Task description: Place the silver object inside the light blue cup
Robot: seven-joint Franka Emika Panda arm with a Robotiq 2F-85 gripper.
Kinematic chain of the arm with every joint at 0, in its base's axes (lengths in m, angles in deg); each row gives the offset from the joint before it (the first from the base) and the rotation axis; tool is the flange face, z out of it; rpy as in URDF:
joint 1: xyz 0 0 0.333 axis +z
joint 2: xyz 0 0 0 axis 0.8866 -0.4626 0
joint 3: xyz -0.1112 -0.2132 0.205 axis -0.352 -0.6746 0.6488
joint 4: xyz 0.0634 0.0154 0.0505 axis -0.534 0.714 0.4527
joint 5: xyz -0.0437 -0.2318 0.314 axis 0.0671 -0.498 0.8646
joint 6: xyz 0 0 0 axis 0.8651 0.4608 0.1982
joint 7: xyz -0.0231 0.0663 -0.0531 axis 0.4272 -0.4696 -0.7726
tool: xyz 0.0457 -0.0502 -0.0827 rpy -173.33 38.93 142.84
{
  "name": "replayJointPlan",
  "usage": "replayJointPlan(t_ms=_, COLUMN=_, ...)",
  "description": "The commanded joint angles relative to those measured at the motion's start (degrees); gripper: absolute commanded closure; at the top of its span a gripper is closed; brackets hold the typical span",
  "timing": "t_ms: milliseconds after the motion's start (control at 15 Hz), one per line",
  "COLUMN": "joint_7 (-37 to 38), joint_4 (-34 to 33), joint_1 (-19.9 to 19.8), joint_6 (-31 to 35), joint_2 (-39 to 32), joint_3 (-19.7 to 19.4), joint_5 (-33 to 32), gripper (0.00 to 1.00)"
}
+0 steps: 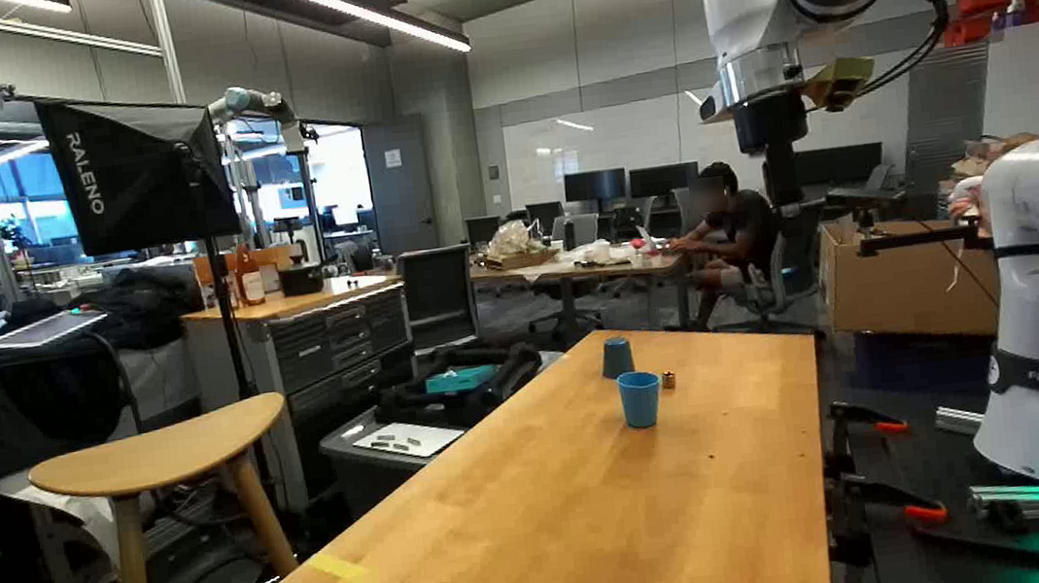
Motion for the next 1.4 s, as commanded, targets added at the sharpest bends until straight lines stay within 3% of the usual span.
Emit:
replayJointPlan(t_ms=0, joint_7=-0.2, joint_4=-0.2, joint_1=-0.4, joint_6=-0.1, joint_2=0.0, joint_3=0.3, joint_5=0.2, gripper=0.0)
replayJointPlan(t_ms=267, joint_7=-0.2, joint_4=-0.3, joint_1=-0.4, joint_6=-0.1, joint_2=0.1, joint_3=0.3, joint_5=0.2, gripper=0.0)
replayJointPlan(t_ms=333, joint_7=1.5, joint_4=-0.2, joint_1=-1.0, joint_6=2.7, joint_2=-1.8, joint_3=2.1, joint_5=-1.1, gripper=0.0)
replayJointPlan(t_ms=467, joint_7=3.5, joint_4=0.1, joint_1=-4.8, joint_6=8.8, joint_2=-5.6, joint_3=2.0, joint_5=-6.6, gripper=0.0)
replayJointPlan(t_ms=800, joint_7=6.9, joint_4=-1.0, joint_1=-16.7, joint_6=22.7, joint_2=-14.3, joint_3=-4.6, joint_5=-20.1, gripper=0.0)
replayJointPlan(t_ms=1000, joint_7=10.1, joint_4=-4.0, joint_1=-22.9, joint_6=32.8, joint_2=-23.1, joint_3=-8.8, joint_5=-24.5, gripper=0.0)
replayJointPlan(t_ms=1133, joint_7=14.0, joint_4=-7.0, joint_1=-26.0, joint_6=38.1, joint_2=-30.3, joint_3=-10.5, joint_5=-26.3, gripper=0.0)
replayJointPlan(t_ms=1200, joint_7=15.6, joint_4=-9.6, joint_1=-27.0, joint_6=37.5, joint_2=-33.8, joint_3=-11.4, joint_5=-26.6, gripper=0.0)
replayJointPlan(t_ms=1267, joint_7=11.4, joint_4=-3.7, joint_1=-24.7, joint_6=36.1, joint_2=-25.7, joint_3=-11.6, joint_5=-25.2, gripper=0.0)
replayJointPlan(t_ms=1333, joint_7=12.5, joint_4=-5.4, joint_1=-25.4, joint_6=36.9, joint_2=-28.9, joint_3=-12.5, joint_5=-25.5, gripper=0.0)
